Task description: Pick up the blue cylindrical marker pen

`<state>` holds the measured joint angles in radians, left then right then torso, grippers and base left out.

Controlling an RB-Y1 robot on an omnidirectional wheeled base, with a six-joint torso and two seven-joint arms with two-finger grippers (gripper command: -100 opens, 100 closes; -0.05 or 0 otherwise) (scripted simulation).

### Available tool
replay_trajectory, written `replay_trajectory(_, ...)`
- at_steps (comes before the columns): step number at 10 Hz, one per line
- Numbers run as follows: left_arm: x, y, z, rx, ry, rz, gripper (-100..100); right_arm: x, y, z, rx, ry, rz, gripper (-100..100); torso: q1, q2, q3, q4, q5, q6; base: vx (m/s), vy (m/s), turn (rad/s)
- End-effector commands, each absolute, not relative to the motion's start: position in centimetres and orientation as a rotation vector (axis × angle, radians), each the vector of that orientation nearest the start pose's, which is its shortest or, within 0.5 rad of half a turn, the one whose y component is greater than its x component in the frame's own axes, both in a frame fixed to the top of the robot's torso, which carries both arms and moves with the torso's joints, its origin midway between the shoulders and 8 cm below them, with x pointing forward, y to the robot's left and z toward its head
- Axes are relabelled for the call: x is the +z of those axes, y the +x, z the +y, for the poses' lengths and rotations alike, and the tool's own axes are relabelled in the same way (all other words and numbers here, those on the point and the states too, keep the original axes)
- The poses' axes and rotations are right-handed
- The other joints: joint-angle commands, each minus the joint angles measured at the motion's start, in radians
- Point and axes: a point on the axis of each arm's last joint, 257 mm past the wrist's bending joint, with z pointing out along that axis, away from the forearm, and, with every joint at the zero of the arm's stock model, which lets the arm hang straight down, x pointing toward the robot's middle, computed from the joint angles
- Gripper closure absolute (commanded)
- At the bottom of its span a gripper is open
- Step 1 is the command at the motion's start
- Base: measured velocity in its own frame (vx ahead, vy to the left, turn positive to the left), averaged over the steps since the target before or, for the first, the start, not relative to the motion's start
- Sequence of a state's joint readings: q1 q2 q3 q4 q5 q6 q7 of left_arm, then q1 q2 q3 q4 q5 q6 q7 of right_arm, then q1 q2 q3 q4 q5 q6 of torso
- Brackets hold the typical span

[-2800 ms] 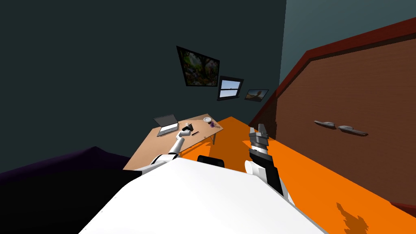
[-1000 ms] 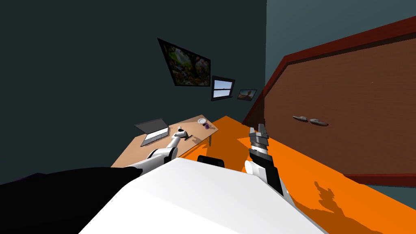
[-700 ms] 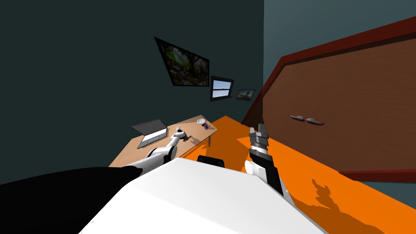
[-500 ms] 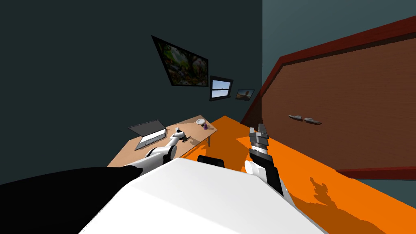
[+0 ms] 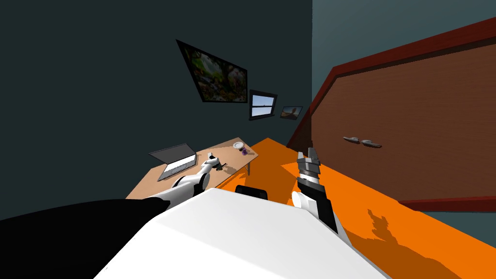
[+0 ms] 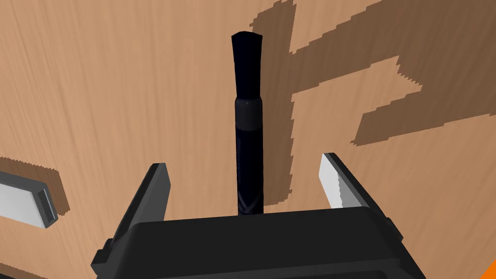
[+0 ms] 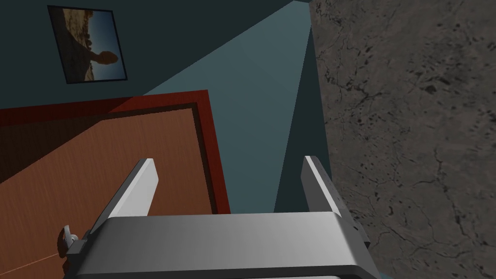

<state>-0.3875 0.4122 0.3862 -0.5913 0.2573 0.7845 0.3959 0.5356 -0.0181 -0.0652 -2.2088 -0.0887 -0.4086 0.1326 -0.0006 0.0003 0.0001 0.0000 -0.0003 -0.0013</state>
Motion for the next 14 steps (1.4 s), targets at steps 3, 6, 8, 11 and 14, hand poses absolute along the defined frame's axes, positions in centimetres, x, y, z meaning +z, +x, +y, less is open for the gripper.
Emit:
replay_trajectory(3, -53.5, 38.0, 47.6, -0.320, -2.711, 0.953, -100, -3.7, 35.9, -32.2, 1.110, 0.793, 0.738, 0, 0.002, -0.002, -0.001, 0.000, 0.000, 0.000, 0.042, 0.022, 0.018)
replay_trajectory(6, -53.9, 37.8, 47.4, -0.320, -2.710, 0.956, 100, -3.7, 35.9, -32.2, 1.110, 0.793, 0.738, 0, 0.002, -0.003, -0.002, -0.001, 0.000, 0.000, 0.041, 0.026, 0.009)
replay_trajectory(8, -53.9, 37.8, 47.3, -0.319, -2.711, 0.957, 100, -3.7, 35.9, -32.2, 1.110, 0.793, 0.738, 0, 0.001, -0.001, 0.000, 0.000, 0.000, 0.000, 0.000, 0.000, 0.000)
replay_trajectory(11, -53.9, 37.9, 47.4, -0.320, -2.709, 0.956, 0, -3.7, 35.9, -32.2, 1.110, 0.793, 0.738, 0, 0.001, -0.001, 0.000, 0.000, 0.001, 0.000, 0.000, 0.000, 0.000)
replay_trajectory(14, -52.5, 38.7, 48.1, -0.323, -2.706, 0.948, 100, -3.7, 35.9, -32.2, 1.111, 0.793, 0.738, 0, -0.003, 0.005, 0.003, 0.001, 0.000, 0.000, -0.062, -0.038, -0.024)
